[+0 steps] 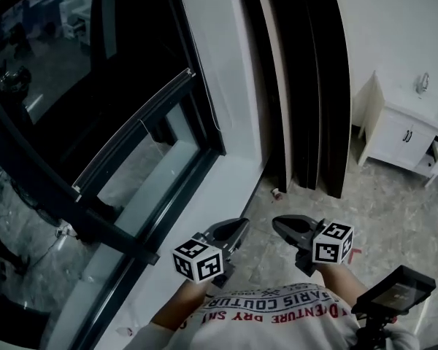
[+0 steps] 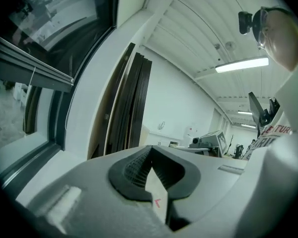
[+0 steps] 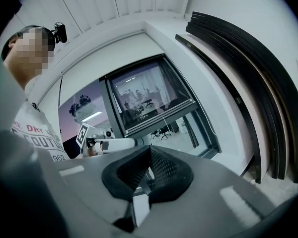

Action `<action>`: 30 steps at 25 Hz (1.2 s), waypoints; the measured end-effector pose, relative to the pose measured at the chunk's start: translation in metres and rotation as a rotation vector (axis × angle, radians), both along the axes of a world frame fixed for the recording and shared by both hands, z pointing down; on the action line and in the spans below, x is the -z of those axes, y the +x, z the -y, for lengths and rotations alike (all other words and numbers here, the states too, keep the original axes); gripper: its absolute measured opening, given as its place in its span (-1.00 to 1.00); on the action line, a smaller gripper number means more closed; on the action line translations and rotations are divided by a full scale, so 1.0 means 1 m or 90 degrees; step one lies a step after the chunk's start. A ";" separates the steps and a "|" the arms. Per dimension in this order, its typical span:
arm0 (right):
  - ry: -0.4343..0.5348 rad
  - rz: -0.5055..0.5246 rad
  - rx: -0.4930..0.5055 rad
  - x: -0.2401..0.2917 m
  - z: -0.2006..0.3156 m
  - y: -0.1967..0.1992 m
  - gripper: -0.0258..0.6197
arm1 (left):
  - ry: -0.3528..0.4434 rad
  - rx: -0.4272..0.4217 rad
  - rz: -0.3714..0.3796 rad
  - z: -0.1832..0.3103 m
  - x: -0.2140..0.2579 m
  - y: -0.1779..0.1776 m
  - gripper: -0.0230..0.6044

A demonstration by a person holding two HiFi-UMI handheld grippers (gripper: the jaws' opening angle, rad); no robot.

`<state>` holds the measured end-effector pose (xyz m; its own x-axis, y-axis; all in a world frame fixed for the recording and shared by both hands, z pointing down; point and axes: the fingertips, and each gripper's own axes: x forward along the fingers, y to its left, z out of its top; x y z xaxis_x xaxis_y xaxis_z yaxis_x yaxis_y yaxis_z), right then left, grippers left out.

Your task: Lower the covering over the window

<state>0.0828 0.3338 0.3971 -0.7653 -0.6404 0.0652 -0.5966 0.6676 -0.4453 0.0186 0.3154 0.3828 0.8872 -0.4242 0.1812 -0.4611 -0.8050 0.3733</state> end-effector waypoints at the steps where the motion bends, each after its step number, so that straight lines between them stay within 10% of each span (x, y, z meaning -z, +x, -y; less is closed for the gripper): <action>1: 0.002 0.002 0.000 0.003 0.011 0.009 -0.90 | 0.002 0.002 0.002 0.011 0.002 0.008 -0.92; 19: 0.029 0.008 0.016 0.010 0.112 0.040 -0.90 | 0.055 0.019 0.017 0.119 0.014 0.038 -0.92; 30: -0.009 -0.002 -0.003 -0.005 0.267 0.038 -0.90 | 0.034 0.002 0.010 0.281 -0.001 0.044 -0.92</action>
<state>0.1212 0.0664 0.4022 -0.7618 -0.6432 0.0772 -0.6015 0.6580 -0.4530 0.0625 0.0348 0.3841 0.8828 -0.4370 0.1722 -0.4698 -0.8219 0.3222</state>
